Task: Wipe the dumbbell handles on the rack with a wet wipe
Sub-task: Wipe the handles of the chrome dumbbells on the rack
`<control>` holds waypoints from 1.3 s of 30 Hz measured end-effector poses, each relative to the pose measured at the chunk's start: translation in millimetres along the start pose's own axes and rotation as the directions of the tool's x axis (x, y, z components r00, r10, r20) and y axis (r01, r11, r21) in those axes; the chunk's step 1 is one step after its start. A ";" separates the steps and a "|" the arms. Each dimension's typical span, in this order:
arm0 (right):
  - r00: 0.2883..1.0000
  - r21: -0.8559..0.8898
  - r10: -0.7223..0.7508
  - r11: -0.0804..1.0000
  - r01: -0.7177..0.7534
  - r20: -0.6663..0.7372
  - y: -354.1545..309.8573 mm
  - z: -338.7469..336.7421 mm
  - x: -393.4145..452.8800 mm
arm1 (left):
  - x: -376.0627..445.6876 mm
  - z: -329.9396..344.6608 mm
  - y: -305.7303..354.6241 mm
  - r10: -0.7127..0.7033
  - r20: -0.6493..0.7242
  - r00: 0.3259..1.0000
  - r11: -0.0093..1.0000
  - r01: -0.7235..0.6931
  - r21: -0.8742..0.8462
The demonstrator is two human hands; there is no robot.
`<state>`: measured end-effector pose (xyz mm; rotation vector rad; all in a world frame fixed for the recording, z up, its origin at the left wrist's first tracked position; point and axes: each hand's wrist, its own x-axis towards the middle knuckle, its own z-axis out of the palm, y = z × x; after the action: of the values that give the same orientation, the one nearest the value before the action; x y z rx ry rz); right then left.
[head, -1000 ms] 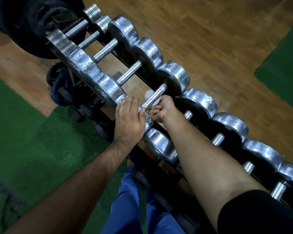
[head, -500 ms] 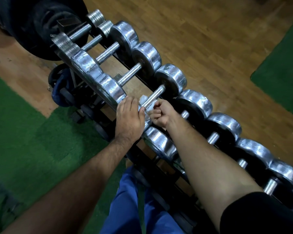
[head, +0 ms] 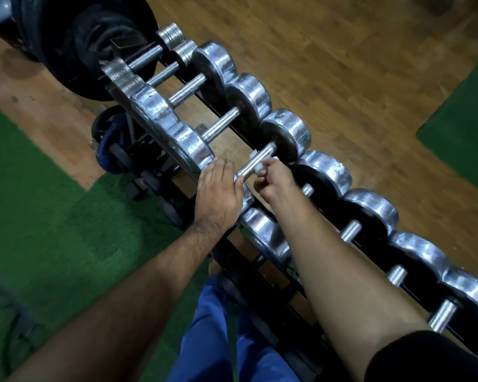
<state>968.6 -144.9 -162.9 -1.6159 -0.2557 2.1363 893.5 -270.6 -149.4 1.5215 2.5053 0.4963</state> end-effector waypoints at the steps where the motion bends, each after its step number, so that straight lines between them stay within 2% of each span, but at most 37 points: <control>1: 0.994 -0.099 -0.085 0.992 0.079 -0.063 -2.2 -2.6 -4.6 | 0.1 0.2 0.3 0.004 0.001 1.000 1.000 -0.004 -0.002; 3: 0.928 -0.348 -0.352 0.890 0.293 -0.119 -2.4 -11.2 -9.0 | -0.1 0.5 0.4 0.004 0.008 1.000 1.000 -0.004 -0.008; 4: 0.855 -0.498 -0.512 0.764 0.410 -0.083 -2.5 -16.2 -10.0 | 0.0 0.6 0.6 0.000 0.009 1.000 1.000 0.000 -0.010; 6: 0.667 -0.743 -0.730 0.364 0.562 0.147 -3.5 -24.0 -12.7 | 0.1 -0.2 1.3 -0.007 0.010 1.000 1.000 0.007 -0.007; 8: 0.518 -0.786 -0.719 -0.065 0.615 0.464 -7.7 -25.3 -15.4 | 0.6 -1.2 2.2 -0.003 0.015 1.000 1.000 0.003 0.003; 9: 0.485 -0.766 -0.652 -0.241 0.596 0.583 -11.9 -24.2 -14.4 | 0.6 -1.2 2.1 -0.004 0.015 1.000 1.000 0.004 0.008; 10: 0.487 -0.736 -0.563 -0.401 0.545 0.668 -16.8 -22.5 -11.0 | 0.6 -1.3 1.9 -0.007 0.017 1.000 1.000 0.007 0.009; 12: 0.564 -0.638 -0.370 -0.654 0.407 0.739 -28.4 -19.4 -0.4 | 0.5 -1.4 1.3 -0.014 0.026 1.000 1.000 0.014 0.004; 14: 0.617 -0.582 -0.311 -0.755 0.302 0.723 -42.0 -11.3 6.6 | 1.0 -1.0 0.6 -0.014 0.025 1.000 1.000 0.014 -0.002; 16: 0.650 -0.573 -0.325 -0.792 0.210 0.687 -52.8 0.0 6.0 | 1.2 -0.9 1.1 -0.008 0.018 1.000 1.000 0.009 -0.001; 18: 0.669 -0.549 -0.275 -0.802 0.236 0.690 -48.3 10.3 -1.6 | 1.8 -0.5 1.7 -0.014 0.015 1.000 1.000 0.014 0.002; 21: 0.681 -0.480 -0.083 -0.771 0.419 0.728 -23.6 12.2 -20.3 | 2.0 -1.8 2.8 -0.031 0.019 0.999 0.999 0.031 0.013; 22: 0.682 -0.498 -0.091 -0.753 0.430 0.726 -23.0 10.0 -21.2 | 1.9 -2.7 3.0 -0.030 0.018 0.999 0.999 0.030 0.021; 25: 0.686 -0.642 -0.296 -0.696 0.321 0.664 -37.6 6.5 -9.1 | 1.0 -4.7 6.5 -0.019 0.032 0.999 0.998 0.017 0.062; 26: 0.675 -0.647 -0.320 -0.699 0.306 0.665 -36.2 6.8 -7.9 | 1.5 -5.5 7.6 -0.029 0.043 0.999 0.997 0.025 0.073; 28: 0.666 -0.561 -0.212 -0.743 0.365 0.715 -25.0 8.2 -15.1 | 2.6 -7.0 10.9 -0.061 0.063 0.996 0.995 0.056 0.084; 29: 0.685 -0.540 -0.128 -0.723 0.431 0.717 -20.1 6.9 -16.8 | 2.8 -7.6 12.8 -0.076 0.061 0.995 0.994 0.071 0.086; 30: 0.699 -0.565 -0.094 -0.669 0.483 0.709 -19.3 4.4 -18.6 | 1.5 -8.6 14.8 -0.084 0.061 0.995 0.993 0.078 0.088; 31: 0.721 -0.640 -0.122 -0.578 0.507 0.682 -23.4 0.7 -17.0 | -0.1 -10.2 16.6 -0.081 0.058 0.995 0.993 0.076 0.090; 32: 0.746 -0.734 -0.187 -0.438 0.519 0.639 -30.1 -3.2 -14.2 | -2.0 -10.9 18.2 -0.073 0.051 0.996 0.993 0.068 0.093; 33: 0.765 -0.808 -0.264 -0.252 0.533 0.587 -35.6 -8.2 -10.4 | -4.8 -10.7 19.7 -0.067 0.038 0.997 0.993 0.063 0.096; 35: 0.779 -0.804 -0.330 0.089 0.588 0.534 -37.1 -19.7 -17.3 | -12.0 -11.3 24.9 -0.070 0.013 0.997 0.993 0.068 0.093; 36: 0.781 -0.768 -0.332 0.205 0.607 0.528 -34.6 -24.1 -27.2 | -16.8 -11.3 29.1 -0.080 0.005 0.997 0.993 0.079 0.085; 39: 0.795 -0.684 -0.370 0.408 0.604 0.481 -27.9 -44.0 -50.9 | -32.6 -10.0 45.2 -0.089 -0.021 0.996 0.994 0.090 0.055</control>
<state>1027.9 -148.7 -120.6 -1.3387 -1.8333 1.7653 943.0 -282.1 -124.5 1.4222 2.6086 0.4314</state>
